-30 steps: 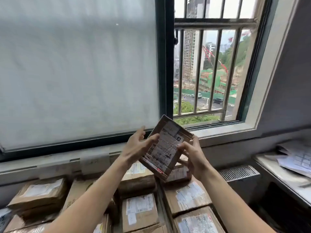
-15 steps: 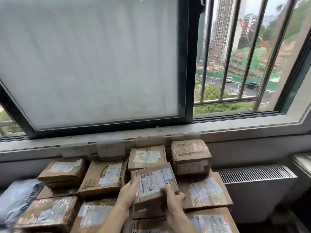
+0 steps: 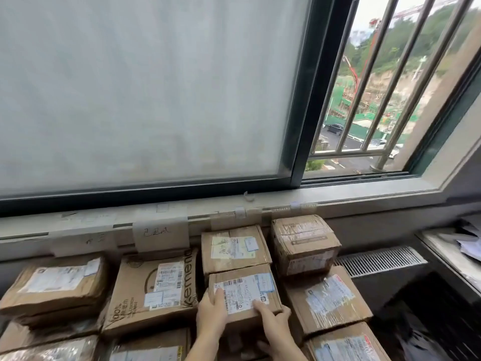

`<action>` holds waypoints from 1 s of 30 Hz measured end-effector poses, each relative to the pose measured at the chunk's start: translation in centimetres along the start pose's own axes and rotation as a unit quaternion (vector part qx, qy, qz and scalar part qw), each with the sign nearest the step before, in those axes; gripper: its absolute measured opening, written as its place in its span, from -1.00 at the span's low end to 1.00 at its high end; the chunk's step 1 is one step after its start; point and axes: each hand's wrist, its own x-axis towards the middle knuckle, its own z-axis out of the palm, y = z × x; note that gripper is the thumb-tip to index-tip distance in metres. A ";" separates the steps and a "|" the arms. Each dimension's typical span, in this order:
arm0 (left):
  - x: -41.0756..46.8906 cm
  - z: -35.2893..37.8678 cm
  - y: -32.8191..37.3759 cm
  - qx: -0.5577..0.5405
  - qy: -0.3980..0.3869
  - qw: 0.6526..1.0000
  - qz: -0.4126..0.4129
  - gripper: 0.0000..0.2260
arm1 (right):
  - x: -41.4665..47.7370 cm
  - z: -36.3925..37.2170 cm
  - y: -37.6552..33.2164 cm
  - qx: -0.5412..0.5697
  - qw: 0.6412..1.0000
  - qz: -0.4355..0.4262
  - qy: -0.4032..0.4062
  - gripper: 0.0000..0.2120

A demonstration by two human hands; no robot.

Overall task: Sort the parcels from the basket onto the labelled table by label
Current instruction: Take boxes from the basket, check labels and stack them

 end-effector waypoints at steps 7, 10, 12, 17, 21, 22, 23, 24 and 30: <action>0.3 0.1 0.0 0.057 -0.017 0.998 0.012 -0.59 | 0.6 0.0 0.4 -0.078 0.996 -0.007 0.044 -0.14; 0.8 -0.8 -0.1 0.011 -0.060 0.998 -0.001 -0.56 | -0.1 0.5 -0.2 -0.005 0.999 0.034 0.025 -0.12; -0.2 -1.9 0.2 -0.018 -0.092 0.996 0.003 -0.45 | -0.6 0.6 -0.1 0.052 0.998 0.044 0.012 -0.13; -3.5 -4.3 -0.2 -0.022 -0.094 0.995 0.028 -0.38 | -2.9 -0.3 1.8 0.092 0.995 0.028 -0.014 -0.15; -6.9 -6.2 -1.2 -0.020 -0.071 0.995 0.060 -0.42 | -5.6 -1.4 3.4 0.062 0.998 -0.016 -0.002 -0.24; -8.0 -6.7 -1.5 -0.029 -0.063 0.995 0.066 -0.44 | -6.4 -1.6 3.7 0.054 0.998 -0.029 -0.005 -0.28; -9.1 -7.3 -1.9 -0.038 -0.055 0.995 0.070 -0.44 | -7.2 -1.7 4.2 0.047 0.998 -0.039 -0.014 -0.32; -10.4 -8.0 -2.3 -0.045 -0.046 0.995 0.070 -0.44 | -8.1 -1.6 4.6 0.043 0.998 -0.048 -0.025 -0.37; -17.2 -13.4 -5.8 -0.033 0.018 0.996 0.079 -0.56 | -13.9 0.3 8.4 0.014 0.989 -0.089 -0.120 -0.61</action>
